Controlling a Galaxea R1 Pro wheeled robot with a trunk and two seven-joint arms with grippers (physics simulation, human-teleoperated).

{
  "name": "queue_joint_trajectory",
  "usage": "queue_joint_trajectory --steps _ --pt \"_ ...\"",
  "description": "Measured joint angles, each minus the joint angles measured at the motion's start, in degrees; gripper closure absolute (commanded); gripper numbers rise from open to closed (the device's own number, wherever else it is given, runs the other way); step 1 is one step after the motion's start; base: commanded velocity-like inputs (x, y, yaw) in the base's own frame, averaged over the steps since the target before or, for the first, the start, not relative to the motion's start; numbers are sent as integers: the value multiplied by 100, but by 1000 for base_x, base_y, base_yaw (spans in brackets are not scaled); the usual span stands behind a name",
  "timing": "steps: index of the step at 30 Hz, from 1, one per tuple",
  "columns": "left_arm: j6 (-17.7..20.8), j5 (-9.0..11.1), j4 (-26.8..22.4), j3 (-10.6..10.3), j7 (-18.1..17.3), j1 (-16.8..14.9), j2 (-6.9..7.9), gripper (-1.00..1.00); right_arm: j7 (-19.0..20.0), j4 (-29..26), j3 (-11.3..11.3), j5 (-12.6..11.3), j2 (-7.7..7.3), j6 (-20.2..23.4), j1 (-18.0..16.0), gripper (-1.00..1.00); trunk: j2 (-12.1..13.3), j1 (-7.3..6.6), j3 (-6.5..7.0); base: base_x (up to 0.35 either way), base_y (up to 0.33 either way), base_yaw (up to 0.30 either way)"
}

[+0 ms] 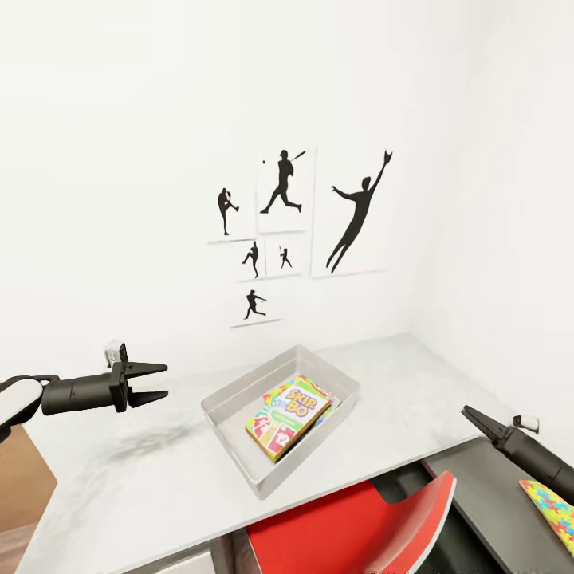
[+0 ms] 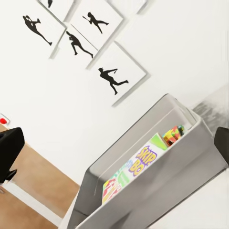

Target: Put all the toys in the child's room - the three board games (two on the bed and one on the table), the two jigsaw puzzles on the table, and the tennis ball on the table - inside the toy box on the table in the child's room.

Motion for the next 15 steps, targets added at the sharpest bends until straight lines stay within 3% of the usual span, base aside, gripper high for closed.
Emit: queue_joint_trajectory --steps 15 --pt "1 0 -9 0 -8 -2 8 -100 1 -1 0 -2 0 0 -2 -100 -5 2 97 -11 0 -204"
